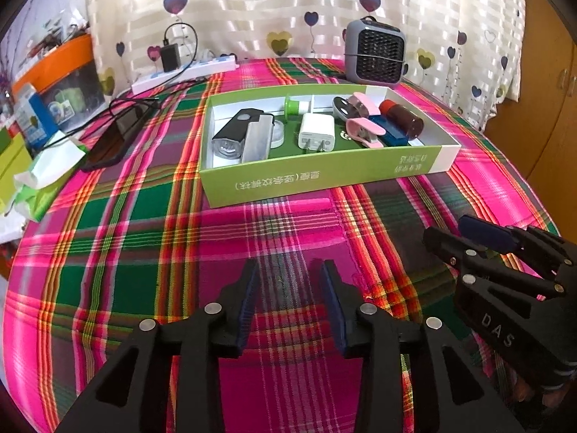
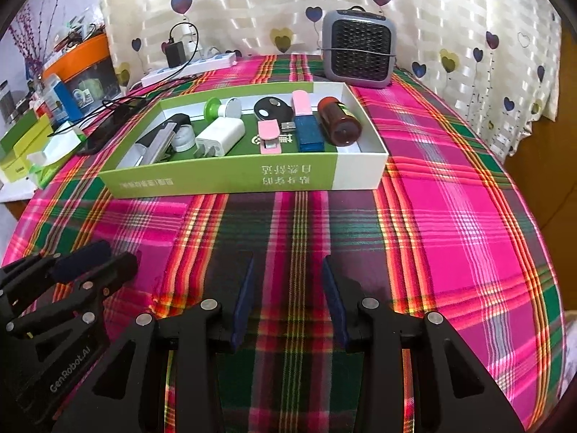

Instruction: Organize rigid objects

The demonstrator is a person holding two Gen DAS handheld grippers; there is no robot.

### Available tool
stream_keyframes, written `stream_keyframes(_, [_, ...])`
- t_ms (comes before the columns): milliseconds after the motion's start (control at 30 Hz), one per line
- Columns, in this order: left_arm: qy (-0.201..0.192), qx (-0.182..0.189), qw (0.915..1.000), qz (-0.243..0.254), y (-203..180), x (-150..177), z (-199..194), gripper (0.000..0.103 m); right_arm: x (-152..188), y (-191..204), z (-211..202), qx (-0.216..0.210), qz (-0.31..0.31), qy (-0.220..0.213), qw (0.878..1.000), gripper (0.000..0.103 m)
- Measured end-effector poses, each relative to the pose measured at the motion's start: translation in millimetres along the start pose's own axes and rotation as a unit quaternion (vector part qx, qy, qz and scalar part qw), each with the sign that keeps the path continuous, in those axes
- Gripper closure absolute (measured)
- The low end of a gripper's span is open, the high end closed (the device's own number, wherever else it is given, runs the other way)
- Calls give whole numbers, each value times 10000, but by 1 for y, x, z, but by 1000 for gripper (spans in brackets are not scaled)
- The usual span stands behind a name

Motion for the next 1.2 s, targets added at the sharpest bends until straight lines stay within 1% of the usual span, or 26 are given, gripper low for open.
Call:
stream_keyframes(67, [-33,-43,10000,31,0,0,0,68,0,1,0,11,-51,-12,10000,59])
stream_keyframes(133, [-51,-38,10000,-36,0,1,-1,68,1,0,-1,23,-51,-31,10000,58])
stream_keyframes(400, [-90,-32,9999,-82,1,1,-2,67,1,-2,-1,44,-4,-91,9999,57])
stream_keyframes(1200, [-111,-41,9999,-90,1,1,-3,67,1,-1,-2,44,-17,-91,9999,56])
Point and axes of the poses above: each gripper's, at about its wrist camera, not at the fingertips, and z roughly the way its jaws point, y to its left, x to its underside, the point moved 10 cm from there along z, roughly the way its jaws point, and after that the axes turned 14 degrees about -y, right-handed, at the moved point
